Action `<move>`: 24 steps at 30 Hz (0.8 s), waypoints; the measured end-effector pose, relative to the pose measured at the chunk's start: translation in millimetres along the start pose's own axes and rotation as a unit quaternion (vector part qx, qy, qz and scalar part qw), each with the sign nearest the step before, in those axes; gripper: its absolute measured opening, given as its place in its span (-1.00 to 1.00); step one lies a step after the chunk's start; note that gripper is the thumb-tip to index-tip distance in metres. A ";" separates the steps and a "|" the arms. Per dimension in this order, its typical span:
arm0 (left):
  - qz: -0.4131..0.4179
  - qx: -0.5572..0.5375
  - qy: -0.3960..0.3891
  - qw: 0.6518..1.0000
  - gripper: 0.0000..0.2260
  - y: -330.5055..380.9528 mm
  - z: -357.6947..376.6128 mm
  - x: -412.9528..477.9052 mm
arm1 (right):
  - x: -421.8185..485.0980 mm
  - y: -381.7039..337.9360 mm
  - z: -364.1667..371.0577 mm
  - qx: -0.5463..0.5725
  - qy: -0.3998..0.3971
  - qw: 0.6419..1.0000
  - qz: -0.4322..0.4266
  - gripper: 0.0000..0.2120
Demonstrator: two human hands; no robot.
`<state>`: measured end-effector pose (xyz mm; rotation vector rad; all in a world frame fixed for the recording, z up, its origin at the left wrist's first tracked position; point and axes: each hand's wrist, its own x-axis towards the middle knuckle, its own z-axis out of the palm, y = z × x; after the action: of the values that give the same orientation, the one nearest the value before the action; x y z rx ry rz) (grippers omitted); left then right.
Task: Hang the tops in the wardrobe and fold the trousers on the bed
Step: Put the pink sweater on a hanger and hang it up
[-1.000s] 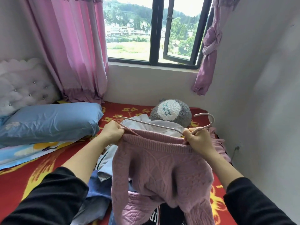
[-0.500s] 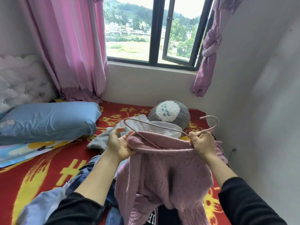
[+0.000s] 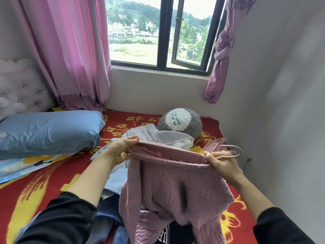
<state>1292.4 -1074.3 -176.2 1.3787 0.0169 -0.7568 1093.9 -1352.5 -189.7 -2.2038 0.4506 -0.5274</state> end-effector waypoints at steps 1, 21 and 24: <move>0.028 0.075 0.020 0.997 -0.74 1.2 -2.6 -0.2 | -1.4 -2.6 -2.8 -0.017 -0.028 0.999 -0.021 -0.57; 0.354 0.540 0.138 0.751 -0.57 38.4 -9.3 -34.2 | 77.3 -182.6 -16.7 -0.075 -0.053 0.990 -0.105 -0.68; 0.359 0.548 0.193 0.730 -0.68 48.9 -15.6 -66.1 | 67.3 -219.4 -22.8 -0.092 -0.085 0.979 -0.159 -0.70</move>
<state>1272.1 -1029.4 -108.6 2.4163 -0.7119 0.3203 1170.8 -1265.3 9.4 -2.4925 0.0558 -0.4721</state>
